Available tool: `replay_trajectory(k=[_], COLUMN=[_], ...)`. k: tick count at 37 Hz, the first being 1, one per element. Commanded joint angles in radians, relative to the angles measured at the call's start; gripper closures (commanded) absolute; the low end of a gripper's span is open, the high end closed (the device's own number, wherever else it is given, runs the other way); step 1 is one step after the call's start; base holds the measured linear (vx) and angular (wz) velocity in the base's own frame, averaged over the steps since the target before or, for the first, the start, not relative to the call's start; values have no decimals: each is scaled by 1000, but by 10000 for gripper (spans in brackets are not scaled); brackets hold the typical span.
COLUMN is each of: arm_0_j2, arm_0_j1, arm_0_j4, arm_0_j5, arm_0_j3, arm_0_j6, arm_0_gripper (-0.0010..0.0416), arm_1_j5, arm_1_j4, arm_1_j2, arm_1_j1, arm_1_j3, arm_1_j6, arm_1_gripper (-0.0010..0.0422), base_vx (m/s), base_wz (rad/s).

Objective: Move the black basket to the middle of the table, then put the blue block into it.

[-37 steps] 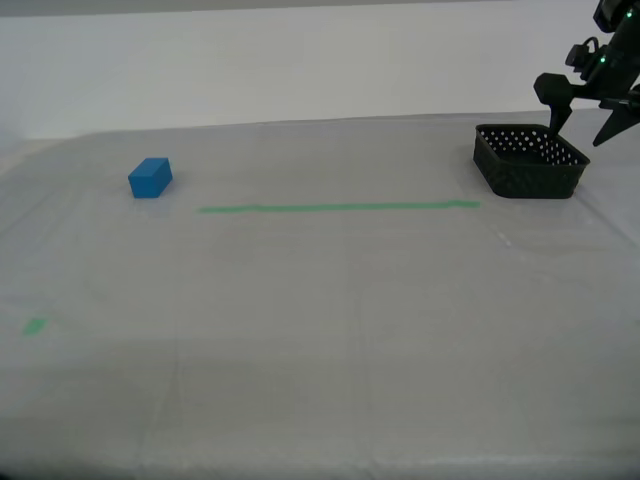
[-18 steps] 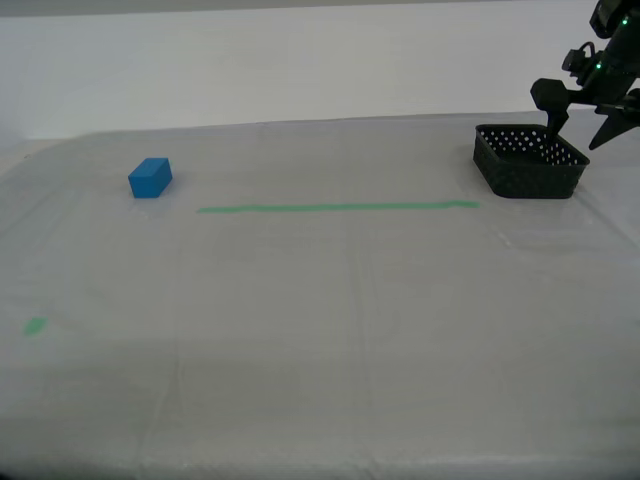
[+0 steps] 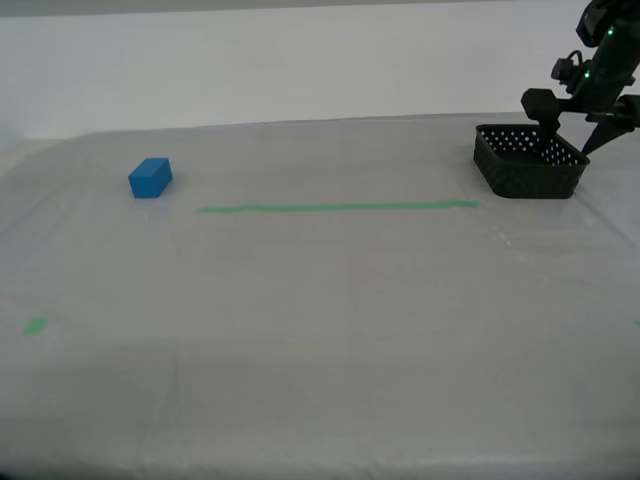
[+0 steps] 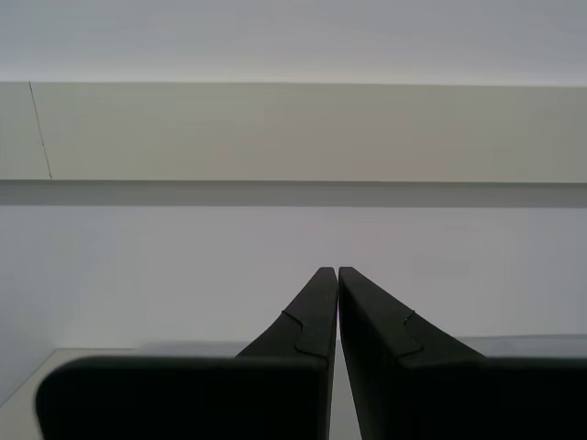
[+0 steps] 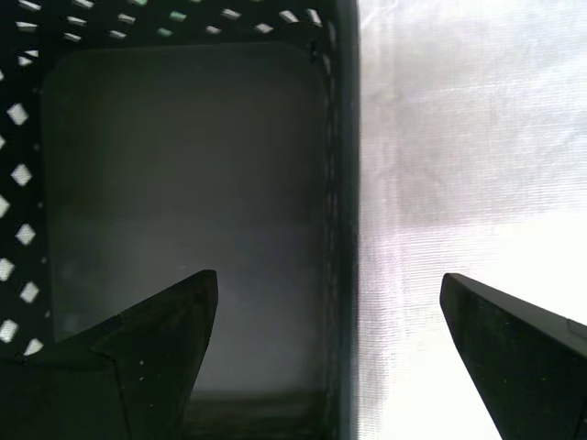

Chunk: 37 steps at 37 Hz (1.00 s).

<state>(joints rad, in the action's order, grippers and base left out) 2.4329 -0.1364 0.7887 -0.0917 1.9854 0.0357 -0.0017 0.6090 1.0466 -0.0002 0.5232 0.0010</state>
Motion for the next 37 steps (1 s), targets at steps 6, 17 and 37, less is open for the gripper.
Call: replay_trajectory(k=[6,17,37], arm_0_j2=[-1,-1,-1], arm_0_j1=[0,0,0], arm_0_j4=[-44,-55,-80], arm_0_j5=[10,12,30], arm_0_j3=[-38,-38,-89], arm_0_j6=[3,2,2], arm_0_gripper=[65,89,146], arm_1_j5=[-1,-1,-1], arm_1_j4=[6,6,6], arm_1_j2=[0,0,0], arm_1_j1=[0,0,0], arm_1_j3=[0,0,1], arm_1_j6=[-1,-1,-1], arm_1_gripper=[412,412,412], base_vx=[0,0,0], base_wz=[0,0,0])
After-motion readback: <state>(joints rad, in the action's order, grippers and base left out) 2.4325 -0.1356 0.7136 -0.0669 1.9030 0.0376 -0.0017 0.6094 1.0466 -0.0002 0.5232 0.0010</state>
